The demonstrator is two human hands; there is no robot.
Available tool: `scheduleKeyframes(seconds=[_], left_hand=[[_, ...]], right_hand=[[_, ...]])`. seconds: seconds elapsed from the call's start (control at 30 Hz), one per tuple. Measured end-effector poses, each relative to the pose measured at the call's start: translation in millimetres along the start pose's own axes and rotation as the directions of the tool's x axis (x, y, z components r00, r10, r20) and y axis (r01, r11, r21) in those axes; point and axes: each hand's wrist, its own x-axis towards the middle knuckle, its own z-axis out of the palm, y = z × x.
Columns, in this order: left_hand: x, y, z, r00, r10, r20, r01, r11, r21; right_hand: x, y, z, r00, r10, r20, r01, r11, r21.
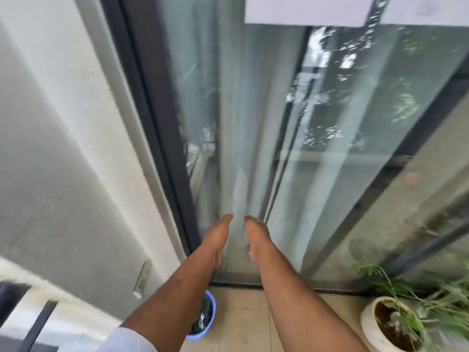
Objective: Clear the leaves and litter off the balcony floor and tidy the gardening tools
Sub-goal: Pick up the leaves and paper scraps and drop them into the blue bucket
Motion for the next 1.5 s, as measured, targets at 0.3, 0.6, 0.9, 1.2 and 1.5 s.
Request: scheduleKeyframes(seconds=[0.3, 0.6, 0.9, 1.2, 1.5], left_hand=[[-36.4, 55.4, 57.3, 0.965, 0.074, 0.25, -0.14, 0.956, 0.257], [-87.8, 46.7, 161.5, 0.842, 0.05, 0.538, -0.281, 0.89, 0.358], [-190.8, -10.0, 268.0, 0.679, -0.05, 0.733, -0.346, 0.858, 0.38], [-293.5, -126.3, 350.9, 0.555, -0.227, 0.8, -0.405, 0.767, 0.499], [-365.6, -239.2, 420.4, 0.539, -0.374, 0.755, -0.425, 0.653, 0.627]], right_hand=[[-80.9, -38.3, -98.8, 0.966, -0.015, -0.256, 0.052, 0.989, 0.137], [-151.8, -16.6, -201.4, 0.799, -0.039, -0.6, 0.259, 0.923, 0.285], [-253.7, 38.8, -308.8, 0.572, 0.021, -0.82, 0.431, 0.843, 0.322], [-369.1, 161.3, -404.2, 0.503, 0.241, -0.83, 0.423, 0.769, 0.479], [-456.7, 304.9, -492.8, 0.426, 0.49, -0.761, 0.447, 0.618, 0.647]])
